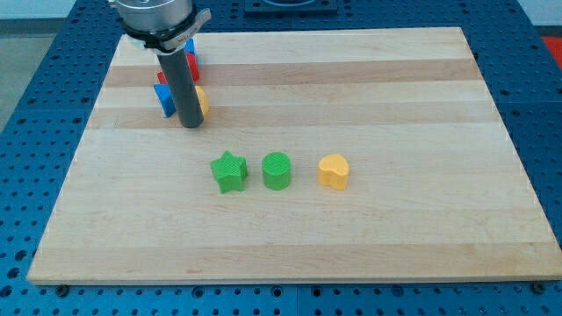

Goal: Move the green star diagonally top left to the green circle

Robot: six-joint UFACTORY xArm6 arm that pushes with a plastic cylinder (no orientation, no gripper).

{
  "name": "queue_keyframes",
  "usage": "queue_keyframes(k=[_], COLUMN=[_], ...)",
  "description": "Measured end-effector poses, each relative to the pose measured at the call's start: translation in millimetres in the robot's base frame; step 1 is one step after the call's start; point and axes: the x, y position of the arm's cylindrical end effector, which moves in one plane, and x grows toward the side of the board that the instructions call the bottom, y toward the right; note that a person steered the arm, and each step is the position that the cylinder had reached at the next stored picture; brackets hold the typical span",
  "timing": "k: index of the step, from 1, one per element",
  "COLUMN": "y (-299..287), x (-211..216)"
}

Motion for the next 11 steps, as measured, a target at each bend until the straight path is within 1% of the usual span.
queue_keyframes(k=[1, 2, 3, 4, 5, 6, 7, 8, 11], y=[-9.2, -33.5, -31.9, 18.0, 69.5, 69.8, 57.0, 57.3, 51.5], x=[4.6, 51.2, 116.3, 152.9, 144.8, 126.7, 126.0, 119.7, 78.2])
